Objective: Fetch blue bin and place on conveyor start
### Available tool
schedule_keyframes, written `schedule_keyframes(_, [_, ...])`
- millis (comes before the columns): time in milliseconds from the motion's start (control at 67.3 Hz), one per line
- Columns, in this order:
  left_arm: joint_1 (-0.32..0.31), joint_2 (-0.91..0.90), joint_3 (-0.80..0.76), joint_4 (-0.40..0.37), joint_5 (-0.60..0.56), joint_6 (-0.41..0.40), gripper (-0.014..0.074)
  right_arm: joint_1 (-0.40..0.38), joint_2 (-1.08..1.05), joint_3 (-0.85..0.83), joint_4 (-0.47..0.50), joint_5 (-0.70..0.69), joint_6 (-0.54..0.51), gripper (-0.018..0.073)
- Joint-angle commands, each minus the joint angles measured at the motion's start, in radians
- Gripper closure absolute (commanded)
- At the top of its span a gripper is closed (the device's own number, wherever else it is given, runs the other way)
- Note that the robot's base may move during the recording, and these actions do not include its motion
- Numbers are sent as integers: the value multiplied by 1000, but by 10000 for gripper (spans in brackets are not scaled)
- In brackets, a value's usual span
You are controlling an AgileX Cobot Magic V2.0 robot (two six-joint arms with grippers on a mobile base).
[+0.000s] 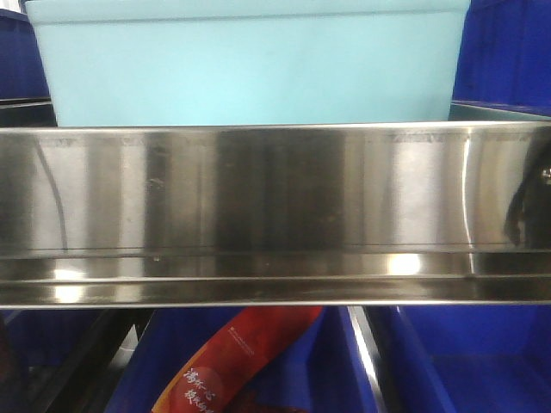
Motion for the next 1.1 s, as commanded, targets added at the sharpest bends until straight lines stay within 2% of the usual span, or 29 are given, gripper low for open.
schedule_keyframes(0, [2, 6, -18, 5, 8, -7, 707, 0, 0, -14, -11, -2, 3, 700])
schedule_keyframes(119, [2, 6, -18, 10, 8, -7, 702, 0, 6, -14, -11, -6, 3, 700])
schedule_keyframes(193, [2, 6, -18, 10, 9, -7, 649, -2, 10, -14, -11, -8, 1, 680])
schedule_keyframes(282, [2, 6, -18, 10, 9, -7, 511, -2, 12, -14, -11, 2, 1, 540])
schedule_keyframes(386, [2, 6, -18, 11, 9, -7, 296, -2, 14, -14, -11, 0, 1, 350])
schedule_keyframes(446, [2, 11, -18, 11, 9, -7, 239, -5, 18, -14, -11, -1, 1, 290])
schedule_keyframes(773, [2, 71, -18, 9, 15, -7, 247, -26, 76, -14, 4, 8, 10, 272])
schedule_keyframes(1084, [2, 120, -18, 7, 71, -7, 247, -26, 133, -14, 26, 25, 12, 273])
